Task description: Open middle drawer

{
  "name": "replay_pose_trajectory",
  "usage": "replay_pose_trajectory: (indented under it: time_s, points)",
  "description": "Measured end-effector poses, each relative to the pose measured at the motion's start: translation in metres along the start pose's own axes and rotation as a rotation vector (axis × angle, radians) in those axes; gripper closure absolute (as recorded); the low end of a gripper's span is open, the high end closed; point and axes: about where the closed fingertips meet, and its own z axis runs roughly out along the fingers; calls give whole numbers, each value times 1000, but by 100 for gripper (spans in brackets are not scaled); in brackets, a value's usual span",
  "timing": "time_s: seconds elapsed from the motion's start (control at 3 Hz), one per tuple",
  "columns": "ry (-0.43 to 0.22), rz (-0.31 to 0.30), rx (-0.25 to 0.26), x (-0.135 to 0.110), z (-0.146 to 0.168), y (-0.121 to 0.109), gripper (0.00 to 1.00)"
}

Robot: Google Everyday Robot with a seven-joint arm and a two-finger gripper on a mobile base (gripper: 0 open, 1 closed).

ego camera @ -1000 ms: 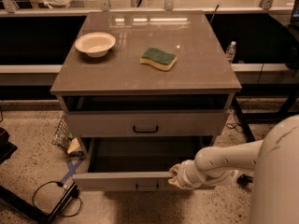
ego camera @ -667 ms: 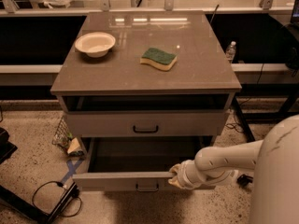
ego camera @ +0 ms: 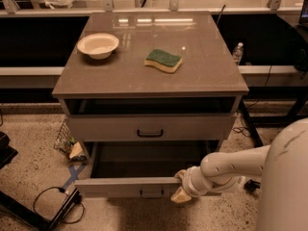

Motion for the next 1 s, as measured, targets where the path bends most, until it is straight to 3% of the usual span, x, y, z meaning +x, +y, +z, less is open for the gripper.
replay_pose_trajectory:
  time_s: [0.33, 0.67, 1.0]
  points:
    - [0, 0, 0, 0, 0, 0, 0]
    - [0, 0, -1, 0, 0, 0, 2]
    - [0, -1, -3, -1, 1, 1, 24]
